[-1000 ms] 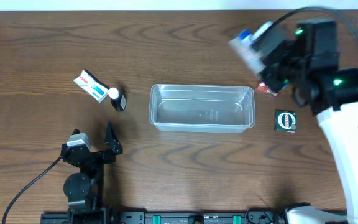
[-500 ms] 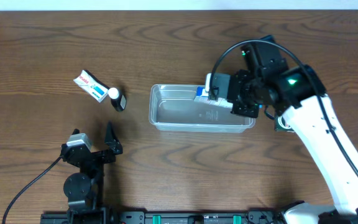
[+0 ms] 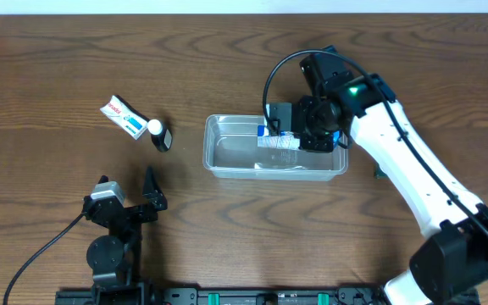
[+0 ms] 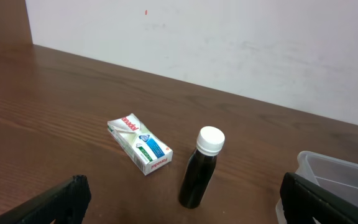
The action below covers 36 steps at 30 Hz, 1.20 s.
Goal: Pack container
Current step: 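Lift the blue box with the right gripper over the container, then lower the blue box into the container and lay it flat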
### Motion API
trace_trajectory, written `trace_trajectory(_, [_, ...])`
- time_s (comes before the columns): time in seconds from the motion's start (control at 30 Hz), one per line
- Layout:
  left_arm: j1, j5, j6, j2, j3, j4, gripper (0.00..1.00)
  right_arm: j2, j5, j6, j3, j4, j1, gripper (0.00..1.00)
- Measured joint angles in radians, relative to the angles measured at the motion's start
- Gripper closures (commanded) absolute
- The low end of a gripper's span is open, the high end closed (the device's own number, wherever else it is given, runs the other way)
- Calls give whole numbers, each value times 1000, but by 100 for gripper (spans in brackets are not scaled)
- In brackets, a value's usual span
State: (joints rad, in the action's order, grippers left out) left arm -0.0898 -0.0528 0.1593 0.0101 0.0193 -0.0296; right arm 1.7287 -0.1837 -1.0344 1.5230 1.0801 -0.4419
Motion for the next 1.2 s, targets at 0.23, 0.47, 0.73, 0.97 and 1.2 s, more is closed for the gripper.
trace_trajectory(0.23, [0,0,0,0,0,0,2,45,0,-3,0,-23,0,99])
trace_trajectory(0.47, [0,0,0,0,0,0,2,92,0,-7,0,-39,0,99])
trace_trajectory(0.73, [0,0,0,0,0,0,2,118,0,-7,-19,-75,0,99])
trace_trajectory(0.97, [0,0,0,0,0,0,2,118,0,-8,-52,-136,0,99])
trace_trajectory(1.2, [0,0,0,0,0,0,2,108,-1,-8,-125,-236,0,99])
